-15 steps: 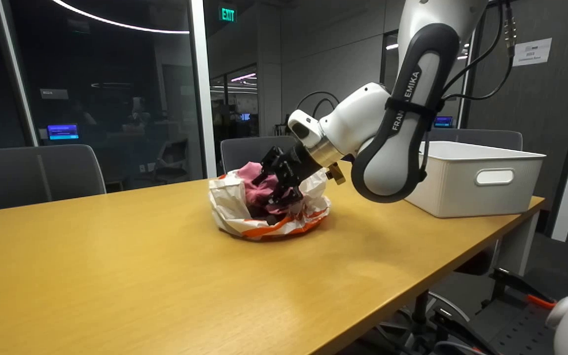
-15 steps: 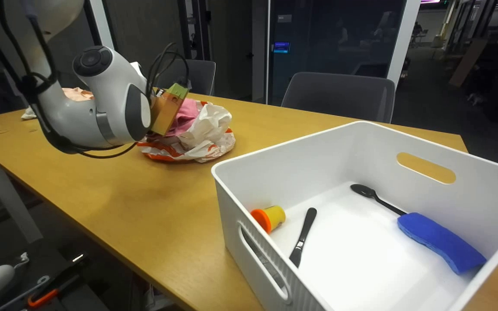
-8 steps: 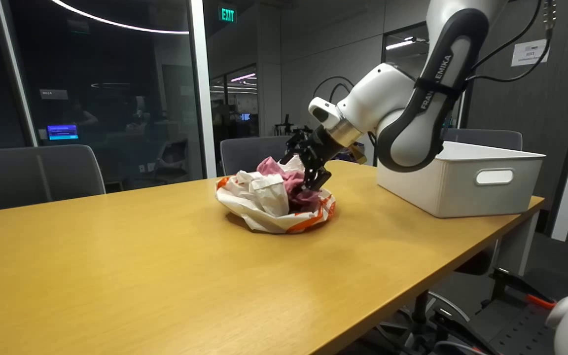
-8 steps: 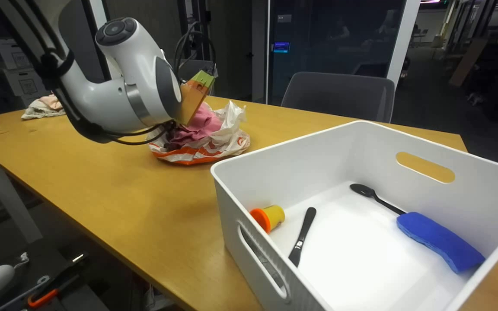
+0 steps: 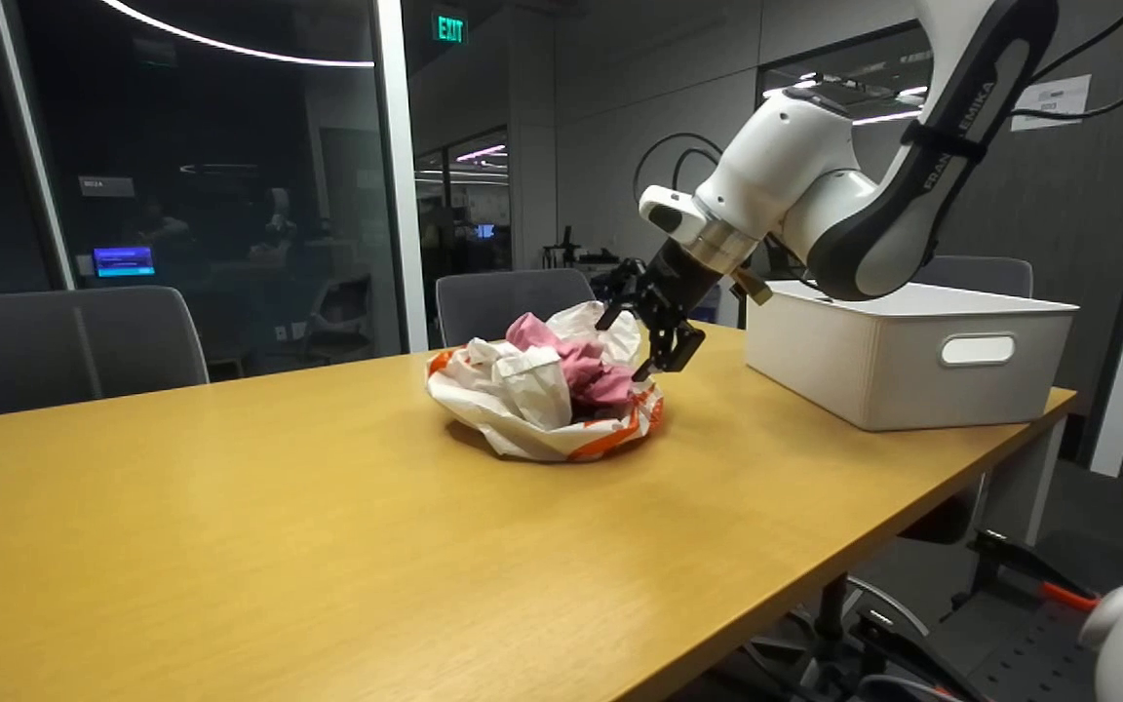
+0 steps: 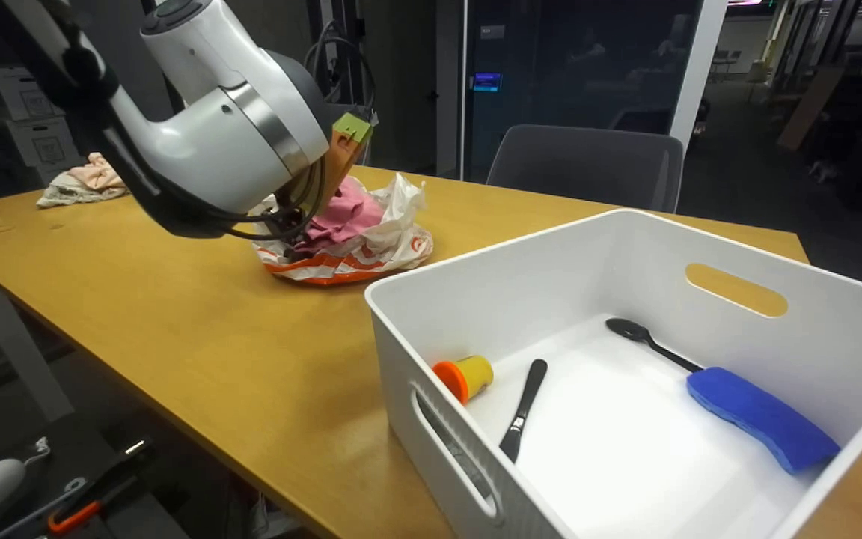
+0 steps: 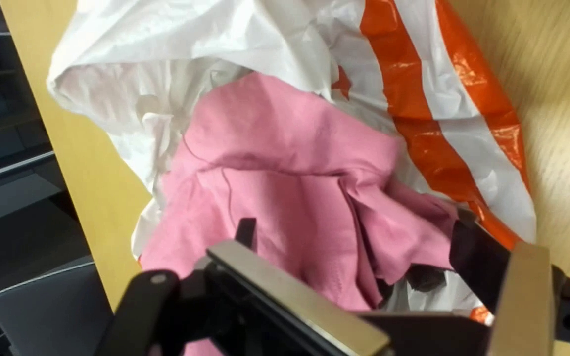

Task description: Put the plush toy and the pink shirt into the carrier bag

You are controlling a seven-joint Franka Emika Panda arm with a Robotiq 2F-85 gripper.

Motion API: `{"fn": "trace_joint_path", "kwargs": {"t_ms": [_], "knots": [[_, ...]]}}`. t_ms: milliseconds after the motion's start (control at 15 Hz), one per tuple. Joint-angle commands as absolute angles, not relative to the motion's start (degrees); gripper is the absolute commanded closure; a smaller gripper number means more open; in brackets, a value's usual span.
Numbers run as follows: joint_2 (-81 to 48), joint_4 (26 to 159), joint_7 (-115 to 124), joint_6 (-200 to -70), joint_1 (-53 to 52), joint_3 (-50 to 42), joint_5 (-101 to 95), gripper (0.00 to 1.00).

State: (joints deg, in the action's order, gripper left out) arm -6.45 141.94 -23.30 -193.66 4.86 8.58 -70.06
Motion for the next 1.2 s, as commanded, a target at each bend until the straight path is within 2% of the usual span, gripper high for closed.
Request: {"fn": "trace_joint_path", "kwargs": {"t_ms": [0,67,400,733,800,1133], "knots": [[-2.75,141.2,-22.56,-191.14,7.17,9.64,-74.9,0.0],[-2.27,141.2,-24.39,-190.82,3.49,5.88,-73.57,0.0],[0.63,141.51,-27.54,-185.57,2.02,3.88,-75.9,0.0],[4.8,143.46,-47.81,-178.34,3.91,4.69,-66.59,0.0],[0.96,141.75,-40.87,-180.04,2.01,3.38,-70.54,0.0],[2.92,142.31,-45.35,-178.68,2.06,2.97,-68.58,0.0]]}}
